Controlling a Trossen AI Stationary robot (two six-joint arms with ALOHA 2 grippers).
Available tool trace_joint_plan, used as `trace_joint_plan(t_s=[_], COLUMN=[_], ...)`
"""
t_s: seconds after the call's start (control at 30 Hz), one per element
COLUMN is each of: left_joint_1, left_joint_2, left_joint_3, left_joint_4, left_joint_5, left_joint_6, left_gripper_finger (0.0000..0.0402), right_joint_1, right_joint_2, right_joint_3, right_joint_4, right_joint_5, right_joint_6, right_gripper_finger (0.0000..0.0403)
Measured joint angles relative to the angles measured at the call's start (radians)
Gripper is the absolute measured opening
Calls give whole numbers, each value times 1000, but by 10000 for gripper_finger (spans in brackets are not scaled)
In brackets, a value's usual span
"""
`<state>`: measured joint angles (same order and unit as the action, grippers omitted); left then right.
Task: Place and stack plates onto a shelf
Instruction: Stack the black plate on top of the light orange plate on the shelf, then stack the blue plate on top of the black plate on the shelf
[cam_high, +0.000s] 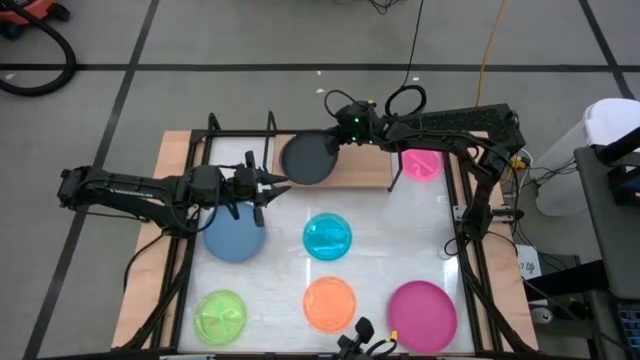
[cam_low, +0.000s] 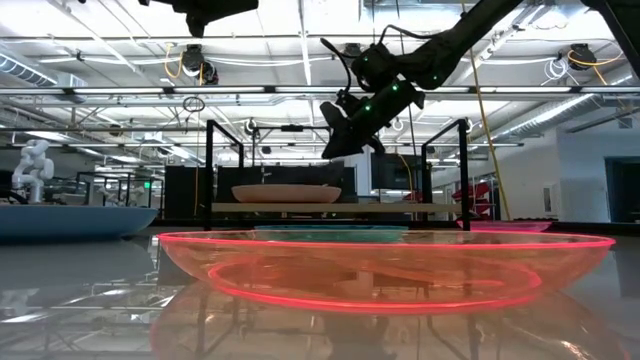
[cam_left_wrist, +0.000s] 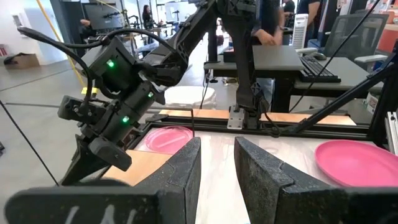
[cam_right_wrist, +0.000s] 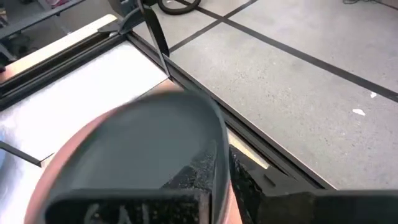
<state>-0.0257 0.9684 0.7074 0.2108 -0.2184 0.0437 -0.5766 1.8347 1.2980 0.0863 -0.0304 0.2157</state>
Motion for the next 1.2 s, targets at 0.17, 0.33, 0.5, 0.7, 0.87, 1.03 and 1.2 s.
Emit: trace_joint_plan(t_s=[0.17, 0.33, 0.5, 0.7, 0.87, 1.03, 1.2], left_joint_1=[0, -1, -10, -51, -100, -114, -137], left_joint_2=[0, 0, 0, 0, 0, 0, 0], left_joint_3=[0, 0, 0, 0, 0, 0, 12], left_joint_4=[0, -4, -14, -53, -144, -314, -479], left_joint_5=[0, 0, 0, 11, -84, -183, -179], left_joint_6=[0, 0, 0, -20, -27, -180, -327], left_gripper_finger=[104, 104, 104, 104, 104, 104, 104], right_joint_1=[0, 1, 12, 84, 180, 274, 372], right_joint_2=[0, 0, -36, -130, -239, -334, -437], right_joint_3=[0, 0, 0, 1, 1, -2, -91], right_joint_4=[12, 19, 83, 99, -29, -216, -224], right_joint_5=[-1, -9, -139, -171, -180, -161, -48], right_joint_6=[-3, -26, -77, -213, -350, -415, -440], right_gripper_finger=[47, 64, 70, 70, 70, 70, 70])
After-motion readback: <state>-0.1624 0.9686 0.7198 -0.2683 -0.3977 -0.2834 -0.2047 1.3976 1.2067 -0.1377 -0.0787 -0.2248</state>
